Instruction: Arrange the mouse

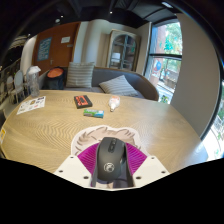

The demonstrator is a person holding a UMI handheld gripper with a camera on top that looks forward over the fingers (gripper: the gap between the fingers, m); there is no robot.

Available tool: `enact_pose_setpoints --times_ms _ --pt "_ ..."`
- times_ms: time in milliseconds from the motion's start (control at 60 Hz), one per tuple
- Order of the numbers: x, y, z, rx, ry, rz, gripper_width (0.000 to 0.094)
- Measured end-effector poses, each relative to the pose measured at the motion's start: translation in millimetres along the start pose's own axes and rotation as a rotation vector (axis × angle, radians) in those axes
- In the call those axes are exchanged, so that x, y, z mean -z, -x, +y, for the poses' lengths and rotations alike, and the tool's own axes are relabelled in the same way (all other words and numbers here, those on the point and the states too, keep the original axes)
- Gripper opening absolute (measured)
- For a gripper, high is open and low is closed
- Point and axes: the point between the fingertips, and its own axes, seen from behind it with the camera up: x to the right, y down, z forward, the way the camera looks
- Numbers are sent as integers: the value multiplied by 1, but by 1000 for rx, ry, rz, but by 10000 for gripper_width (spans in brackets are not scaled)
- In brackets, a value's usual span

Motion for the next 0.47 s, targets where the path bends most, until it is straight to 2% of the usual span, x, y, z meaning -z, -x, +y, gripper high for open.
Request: enact_pose_setpoints --times_ms 50,167,317,467 --pt "-9 -1 11 -4 24 -25 415" --pt "-14 0 25 -11 45 -78 529" --pt "14 -15 10 -25 -40 -40 858" --pt "80 3 11 -3 -170 -72 866"
